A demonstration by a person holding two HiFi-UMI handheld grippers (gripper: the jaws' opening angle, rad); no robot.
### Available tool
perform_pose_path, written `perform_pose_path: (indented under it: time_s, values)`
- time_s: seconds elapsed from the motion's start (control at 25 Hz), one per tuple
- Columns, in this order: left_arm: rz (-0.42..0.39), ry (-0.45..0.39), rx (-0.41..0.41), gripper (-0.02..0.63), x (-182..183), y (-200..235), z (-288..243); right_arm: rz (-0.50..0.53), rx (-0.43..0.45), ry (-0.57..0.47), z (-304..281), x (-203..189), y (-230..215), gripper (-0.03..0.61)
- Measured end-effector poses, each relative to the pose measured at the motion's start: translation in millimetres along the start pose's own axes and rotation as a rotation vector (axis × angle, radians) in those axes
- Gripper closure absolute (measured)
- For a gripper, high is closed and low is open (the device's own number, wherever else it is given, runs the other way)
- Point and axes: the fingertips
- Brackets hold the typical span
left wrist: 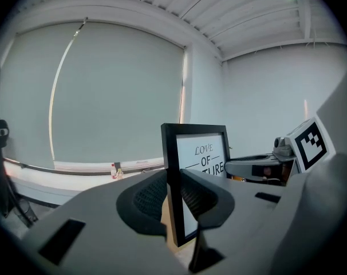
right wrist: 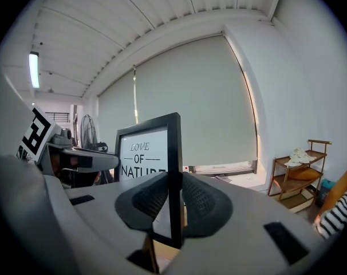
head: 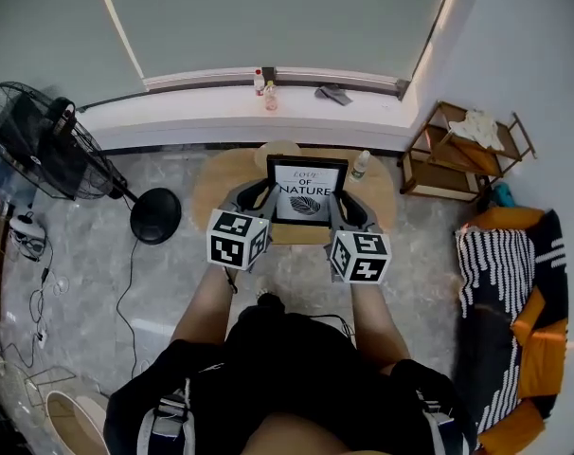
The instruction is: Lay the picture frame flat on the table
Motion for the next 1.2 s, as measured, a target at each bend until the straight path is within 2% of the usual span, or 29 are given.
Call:
perform_pose_path:
  time_s: [0.24, 0.52, 0.76, 0.92, 1.2]
  values:
    - [0.012, 0.011, -0.027, 0.528, 26.0, 88.4, -75.6, -0.002, -0.019, 0.02, -113.5, 27.6, -5.4, 0.486]
    - [0.049, 0.05, -0.064, 0.526, 18.9, 159.6, -135.2, -0.001, -0.03, 0.075, -204.5, 26.3, -7.3, 0.486]
    - [0.083, 0.115, -0.049, 0.526, -1.9, 170.4, -189.7, -0.022, -0.009, 0.152, -248.5, 5.5, -43.4, 0.486]
    - [0.133, 0.165, -0.018, 0.525, -19.8, 170.7, -229.3, -0.026, 0.048, 0.216, -278.2, -7.4, -75.9, 0.485]
    - [0.214, 0.292, 0.026, 0.523, -75.3, 166.2, -292.7, -0.079, 0.126, 0.363, -322.0, -64.3, -128.6, 0.484]
Point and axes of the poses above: the fingertips, and each gripper's own axes: z backward along the fingers, y to its left, x out of its top, and after that the axes turned 7 degrees about x, right-handed
